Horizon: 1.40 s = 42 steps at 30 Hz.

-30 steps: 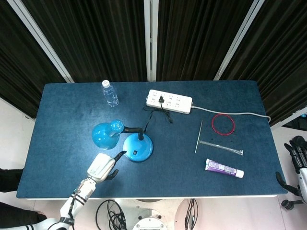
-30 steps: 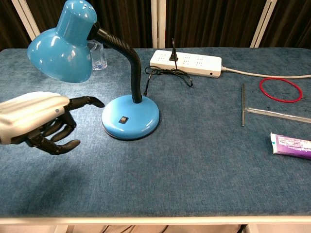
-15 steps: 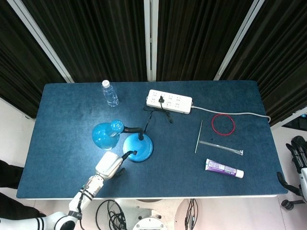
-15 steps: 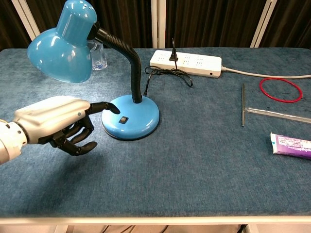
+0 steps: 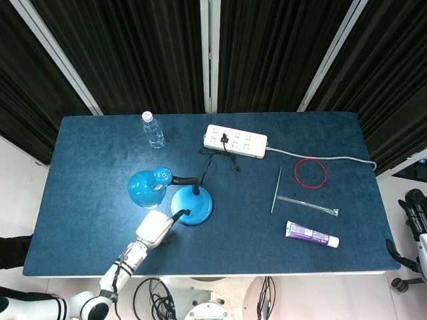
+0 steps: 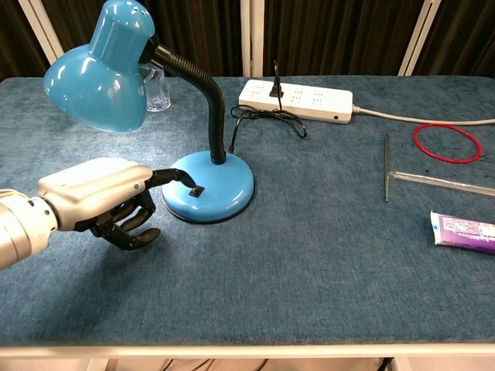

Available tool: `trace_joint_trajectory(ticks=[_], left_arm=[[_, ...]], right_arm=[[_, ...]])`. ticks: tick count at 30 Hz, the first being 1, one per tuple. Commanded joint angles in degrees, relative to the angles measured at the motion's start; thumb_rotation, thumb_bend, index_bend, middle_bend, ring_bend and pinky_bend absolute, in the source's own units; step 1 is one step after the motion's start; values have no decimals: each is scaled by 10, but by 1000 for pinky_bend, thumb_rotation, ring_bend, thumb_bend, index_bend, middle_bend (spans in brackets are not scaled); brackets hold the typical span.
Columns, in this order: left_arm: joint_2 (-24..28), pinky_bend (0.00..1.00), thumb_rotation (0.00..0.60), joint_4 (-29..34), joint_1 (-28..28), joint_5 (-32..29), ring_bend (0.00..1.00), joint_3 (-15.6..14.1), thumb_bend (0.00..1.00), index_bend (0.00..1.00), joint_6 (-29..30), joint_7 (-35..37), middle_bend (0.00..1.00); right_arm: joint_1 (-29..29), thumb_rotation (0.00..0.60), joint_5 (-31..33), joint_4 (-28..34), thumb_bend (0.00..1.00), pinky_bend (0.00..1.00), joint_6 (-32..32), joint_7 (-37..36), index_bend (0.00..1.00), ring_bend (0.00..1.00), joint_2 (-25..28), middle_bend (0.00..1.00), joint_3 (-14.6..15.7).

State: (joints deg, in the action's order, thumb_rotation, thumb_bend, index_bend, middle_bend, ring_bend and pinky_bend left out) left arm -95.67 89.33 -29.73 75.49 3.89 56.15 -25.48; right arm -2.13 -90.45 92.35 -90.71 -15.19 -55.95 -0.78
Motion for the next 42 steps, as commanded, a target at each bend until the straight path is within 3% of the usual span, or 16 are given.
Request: trace_joint_trajectory(ticks=[1,24,33,42], left_arm=[[-2,830,600,-3,-3,-1,798,-2,414,167,0,2,811],[-8,831,600,-1,-20,-25,798,-7,416,166,12,-18,811],[64,831,600,53,18,-9,798,-30,416,166,79,-25,814],[150,830,600,33,75,-43,798,-54,419,167,125,-1,816]], right_arm=[[0,600,1,-1,309,0,1,0,0,0,0,0,0],[2,600,3,-7,308,0,4,-8,0,0,-1,0,-1],[3,600,1,-5,309,0,4,-7,0,0,0,0,-2],[7,600,-15,7,308,0,2,7,0,0,-1,0,1]])
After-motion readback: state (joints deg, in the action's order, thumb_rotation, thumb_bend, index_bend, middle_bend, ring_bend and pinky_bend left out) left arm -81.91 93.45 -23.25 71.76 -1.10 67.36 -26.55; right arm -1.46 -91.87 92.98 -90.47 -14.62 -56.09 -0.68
